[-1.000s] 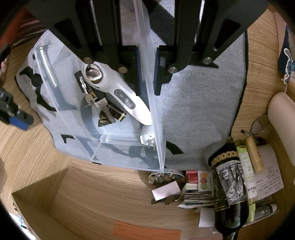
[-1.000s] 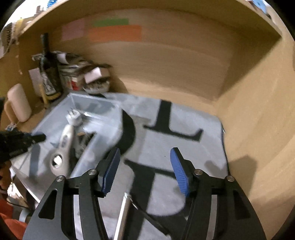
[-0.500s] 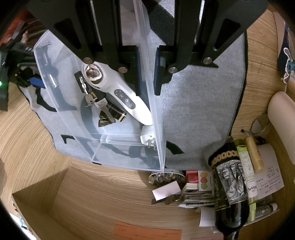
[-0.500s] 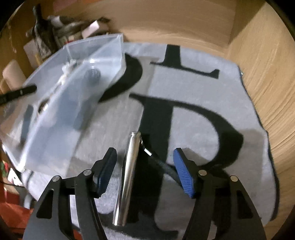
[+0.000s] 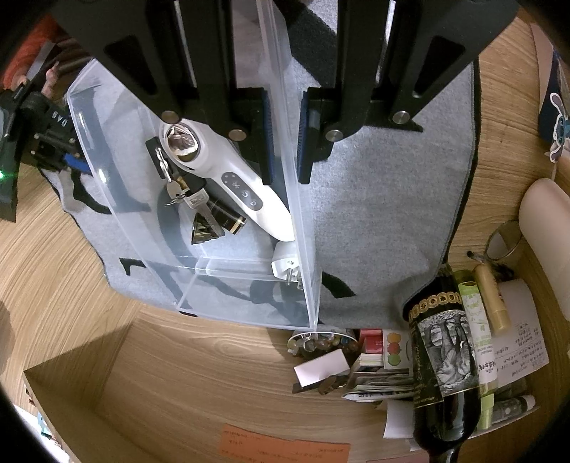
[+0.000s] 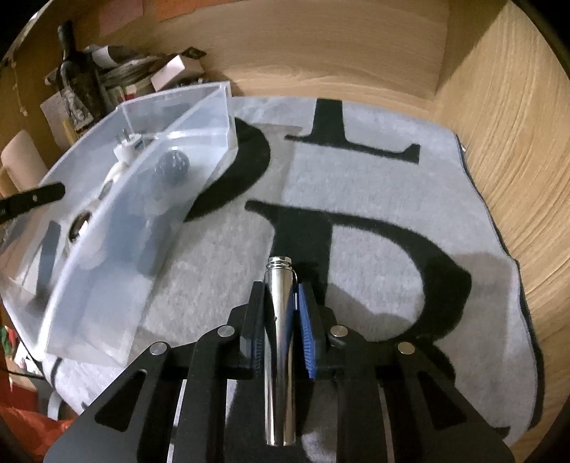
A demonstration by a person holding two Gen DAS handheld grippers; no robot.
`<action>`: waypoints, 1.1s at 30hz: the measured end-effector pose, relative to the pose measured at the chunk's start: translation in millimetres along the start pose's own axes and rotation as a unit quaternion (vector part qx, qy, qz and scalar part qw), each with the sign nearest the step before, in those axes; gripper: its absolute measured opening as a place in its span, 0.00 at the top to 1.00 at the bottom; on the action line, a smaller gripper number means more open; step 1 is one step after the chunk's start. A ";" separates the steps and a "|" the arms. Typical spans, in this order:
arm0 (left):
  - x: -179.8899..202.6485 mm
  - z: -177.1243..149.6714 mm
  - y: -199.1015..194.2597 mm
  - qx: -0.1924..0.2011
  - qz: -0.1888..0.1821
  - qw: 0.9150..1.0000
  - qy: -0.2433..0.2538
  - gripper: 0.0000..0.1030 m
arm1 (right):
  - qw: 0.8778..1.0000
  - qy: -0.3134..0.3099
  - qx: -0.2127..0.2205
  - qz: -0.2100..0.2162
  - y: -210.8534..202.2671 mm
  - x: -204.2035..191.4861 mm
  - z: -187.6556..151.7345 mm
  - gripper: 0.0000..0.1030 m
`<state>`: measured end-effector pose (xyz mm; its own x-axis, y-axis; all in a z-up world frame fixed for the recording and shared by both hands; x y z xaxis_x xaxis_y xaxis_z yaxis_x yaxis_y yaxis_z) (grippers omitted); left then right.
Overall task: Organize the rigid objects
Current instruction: 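Grasp the silver metal cylinder on the rug with the right gripper, then carry the silver cylinder into the clear box and release it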
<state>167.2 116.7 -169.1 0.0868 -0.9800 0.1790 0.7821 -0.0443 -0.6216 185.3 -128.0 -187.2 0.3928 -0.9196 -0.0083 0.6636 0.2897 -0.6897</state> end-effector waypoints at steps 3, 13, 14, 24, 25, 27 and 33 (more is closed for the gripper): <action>-0.1 0.1 0.0 0.000 0.000 1.000 0.000 0.89 | 1.000 0.000 0.019 0.001 -9.2 -0.9 12.8 0.84; 0.1 0.0 0.2 0.000 0.000 1.000 -0.001 0.89 | 0.993 -0.022 0.116 0.004 -48.2 -8.8 77.7 0.86; 0.0 0.0 0.4 0.000 0.000 1.000 0.000 0.89 | 0.992 -0.028 0.125 0.005 -51.7 -11.4 83.8 0.86; 1.5 -0.4 0.3 0.001 0.000 1.000 -0.001 0.89 | 0.982 -0.049 0.176 0.054 -68.1 -44.2 123.6 0.86; 1.3 -0.4 0.4 0.001 0.000 1.000 -0.001 0.89 | 0.981 -0.052 0.178 0.060 -67.7 -46.9 124.5 0.86; 1.5 -0.4 0.4 0.001 0.000 1.000 -0.001 0.89 | 0.978 -0.062 0.184 0.077 -67.9 -60.0 129.8 0.86; 2.0 -0.1 0.7 0.000 -0.002 1.000 -0.004 0.89 | 0.975 -0.094 0.172 0.103 -58.5 -89.5 125.6 0.86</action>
Point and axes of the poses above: each gripper's, at about its wrist camera, not at the fingertips, and y roughly the way its jaws point, x to its right, z to its top, the point moved 6 cm from there along y, roughly the way its jaws point, and after that the axes turned 10 degrees about x, right-handed, at the moved point
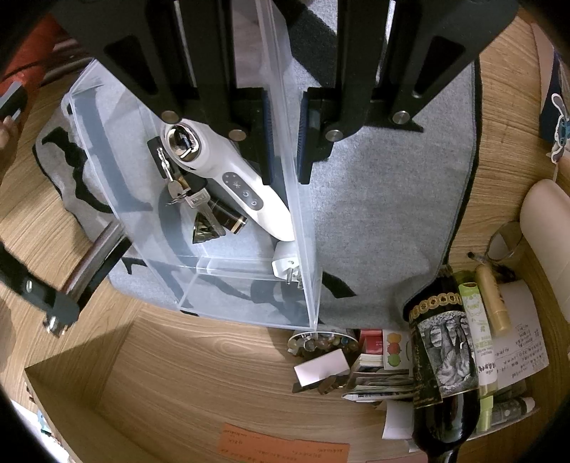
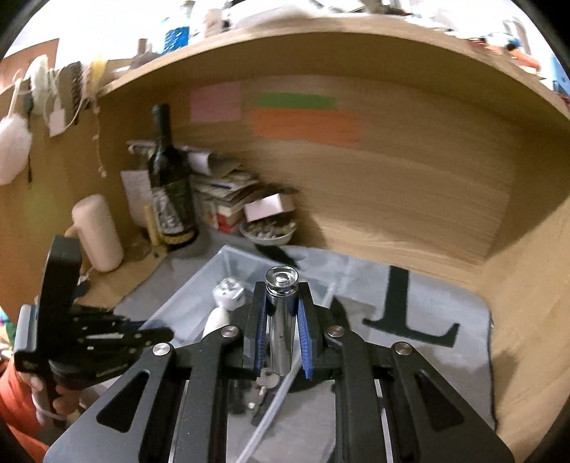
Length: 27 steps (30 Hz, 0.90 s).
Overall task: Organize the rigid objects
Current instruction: 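Carry the silver cylinder into the clear box and release it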
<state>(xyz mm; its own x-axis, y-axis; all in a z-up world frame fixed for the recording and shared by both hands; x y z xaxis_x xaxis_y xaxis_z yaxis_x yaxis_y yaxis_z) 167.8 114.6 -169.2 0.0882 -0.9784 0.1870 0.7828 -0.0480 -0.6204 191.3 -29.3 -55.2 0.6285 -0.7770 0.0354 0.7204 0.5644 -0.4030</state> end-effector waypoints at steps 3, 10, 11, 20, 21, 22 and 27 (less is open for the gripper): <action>0.4 -0.2 -0.2 0.000 -0.003 1.000 -0.002 0.89 | 1.000 0.000 -0.016 0.017 4.3 -8.4 -10.1 0.86; 1.0 -0.9 -0.8 0.000 -0.002 1.000 0.000 0.89 | 0.997 -0.001 -0.074 0.036 29.4 -17.4 -37.4 0.86; 1.1 -1.0 -0.8 0.000 -0.002 1.000 0.001 0.89 | 0.996 -0.002 -0.084 0.038 34.3 -19.1 -41.6 0.86; 2.1 -1.5 -1.3 0.000 -0.003 1.000 0.002 0.89 | 0.993 0.013 -0.113 0.043 59.2 -19.1 -49.7 0.78; 1.6 -1.2 -1.3 0.000 -0.003 1.000 0.002 0.89 | 0.993 0.016 -0.112 0.043 59.3 -17.7 -49.2 0.70; 1.3 -0.7 -1.0 0.000 -0.003 1.000 0.002 0.89 | 0.993 0.019 -0.110 0.039 58.3 -16.0 -48.8 0.65; 0.8 0.1 -1.0 0.001 -0.001 1.000 0.003 0.89 | 0.995 0.023 -0.092 0.026 47.0 -8.2 -47.0 0.44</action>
Point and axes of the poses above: each gripper's, at about its wrist camera, not at the fingertips, and y roughly the way its jaws point, x to its right, z to its top, the point moved 6 cm from there along y, roughly the way its jaws point, and after that the axes turned 10 degrees about x, right-handed, at the moved point
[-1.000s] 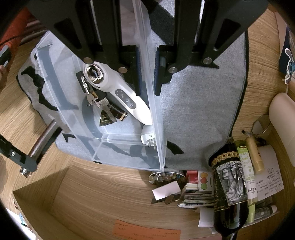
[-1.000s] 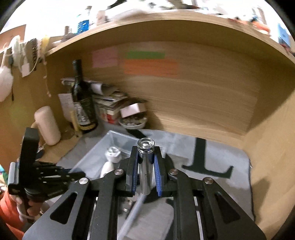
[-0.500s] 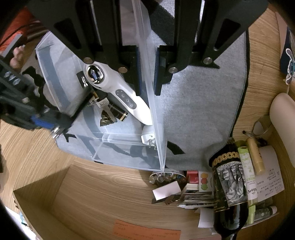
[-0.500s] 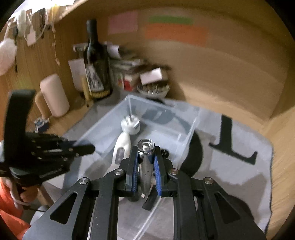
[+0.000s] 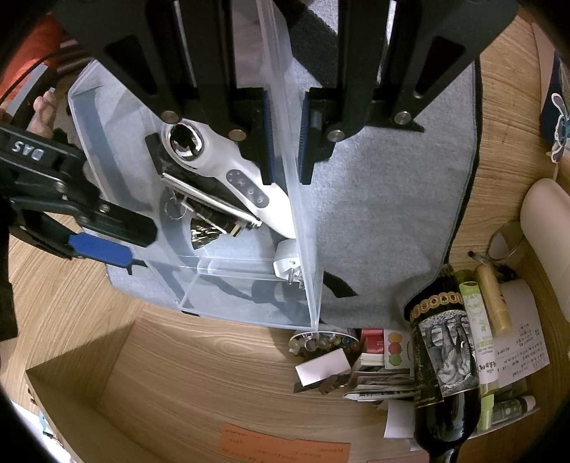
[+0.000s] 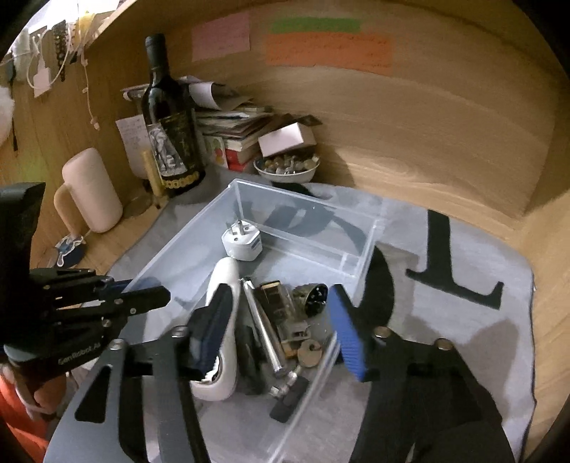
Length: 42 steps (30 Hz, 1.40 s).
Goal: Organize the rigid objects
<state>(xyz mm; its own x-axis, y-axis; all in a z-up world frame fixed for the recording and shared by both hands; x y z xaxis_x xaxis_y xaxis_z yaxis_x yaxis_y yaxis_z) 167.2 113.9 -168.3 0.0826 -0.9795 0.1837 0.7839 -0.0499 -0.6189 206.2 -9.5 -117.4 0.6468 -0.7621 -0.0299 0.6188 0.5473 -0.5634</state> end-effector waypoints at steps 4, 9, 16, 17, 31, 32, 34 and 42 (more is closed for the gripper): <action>-0.9 -0.3 -0.2 -0.001 0.001 1.000 -0.001 0.89 | 1.000 0.008 0.008 -0.004 -8.2 5.4 0.5 0.37; -2.2 0.2 -4.4 -0.001 0.009 1.000 0.000 0.89 | 1.000 0.006 0.018 -0.007 -20.9 7.9 1.9 0.36; 5.6 10.7 -32.4 0.034 0.023 0.999 0.020 0.89 | 0.998 0.004 0.062 -0.014 -55.4 7.6 8.7 0.24; 8.5 12.9 -39.0 0.042 0.023 0.999 0.023 0.89 | 0.997 0.002 0.071 -0.014 -62.3 7.0 9.8 0.24; 53.2 33.5 -137.6 0.193 0.015 0.980 0.038 0.21 | 0.982 -0.016 0.176 -0.060 -152.3 1.7 10.8 0.00; 55.5 34.0 -142.5 0.202 0.017 0.978 0.039 0.19 | 0.981 -0.017 0.183 -0.063 -158.1 1.3 10.7 0.00; 60.8 33.9 -153.3 0.221 0.019 0.974 0.043 0.13 | 0.979 -0.016 0.193 -0.066 -167.5 1.0 10.7 0.00; 75.7 32.0 -185.2 0.279 0.028 0.958 0.061 0.05 | 0.973 -0.011 0.219 -0.076 -189.1 1.8 9.9 0.00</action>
Point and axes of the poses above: each gripper's, at about its wrist camera, not at the fingertips, and y roughly the way its jaws point, x to its right, z to its top, the point moved 6 cm from there along y, roughly the way its jaws point, and after that the axes turned 10 degrees about x, right-handed, at the moved point
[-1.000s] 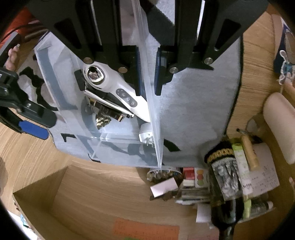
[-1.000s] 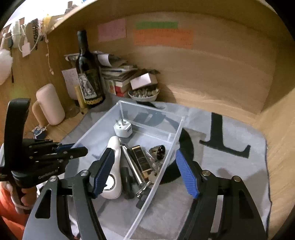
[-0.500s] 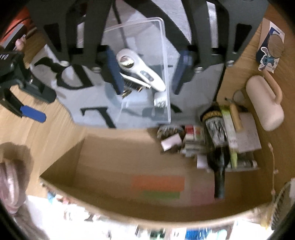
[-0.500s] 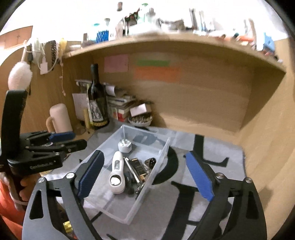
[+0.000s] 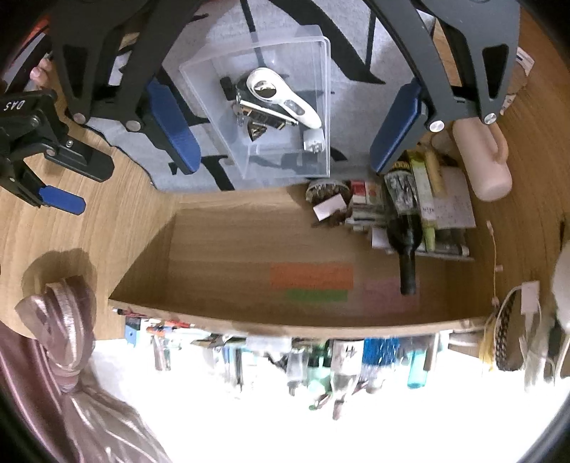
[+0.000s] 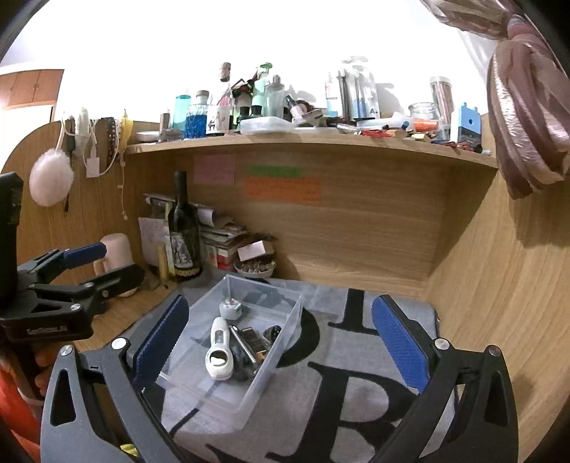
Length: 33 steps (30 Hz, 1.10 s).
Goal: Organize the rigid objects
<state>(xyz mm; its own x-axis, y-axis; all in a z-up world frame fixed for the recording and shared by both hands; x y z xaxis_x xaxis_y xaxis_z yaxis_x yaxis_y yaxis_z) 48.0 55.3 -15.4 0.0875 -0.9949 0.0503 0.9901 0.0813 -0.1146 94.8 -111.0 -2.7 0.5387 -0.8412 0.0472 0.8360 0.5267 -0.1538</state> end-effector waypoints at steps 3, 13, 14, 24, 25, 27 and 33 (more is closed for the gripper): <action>3.3 3.5 -4.3 0.011 0.000 1.000 0.006 0.05 | 1.000 0.003 0.005 -0.002 -4.9 1.2 1.3 0.00; 7.0 6.1 -10.3 0.022 -0.003 1.000 0.008 0.04 | 1.000 0.001 0.010 -0.008 -12.0 0.3 3.0 0.00; 7.3 6.4 -10.8 0.024 -0.003 1.000 0.008 0.04 | 1.000 0.001 0.011 -0.009 -12.1 0.1 3.1 0.00; 10.2 6.4 -15.0 0.031 -0.008 0.999 0.013 0.03 | 1.000 -0.012 0.017 -0.009 -17.6 -2.6 7.7 0.00; 10.5 6.5 -15.1 0.031 -0.008 0.999 0.013 0.03 | 1.000 -0.013 0.018 -0.010 -17.4 -2.8 7.9 0.00; 11.2 6.6 -15.0 0.032 -0.008 0.999 0.014 0.03 | 1.000 -0.015 0.018 -0.011 -17.7 -3.2 7.6 0.00; 12.1 7.3 -16.3 0.036 -0.009 0.999 0.015 0.02 | 1.000 -0.012 0.018 -0.013 -18.3 -2.2 7.6 0.00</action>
<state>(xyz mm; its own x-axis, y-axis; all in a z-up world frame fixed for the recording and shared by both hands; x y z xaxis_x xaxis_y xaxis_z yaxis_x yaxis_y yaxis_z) 33.7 42.4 -5.7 0.0682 -0.9974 0.0218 0.9968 0.0672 -0.0431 79.1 -117.8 7.4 0.5195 -0.8512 0.0750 0.8523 0.5099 -0.1169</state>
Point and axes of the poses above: each gripper's, at about its wrist camera, not at the fingertips, and y roughly the way its jaws point, x to its right, z to its top, the point moved 6 cm from there along y, roughly the way its jaws point, and after that the axes turned 10 degrees about x, right-handed, at the moved point
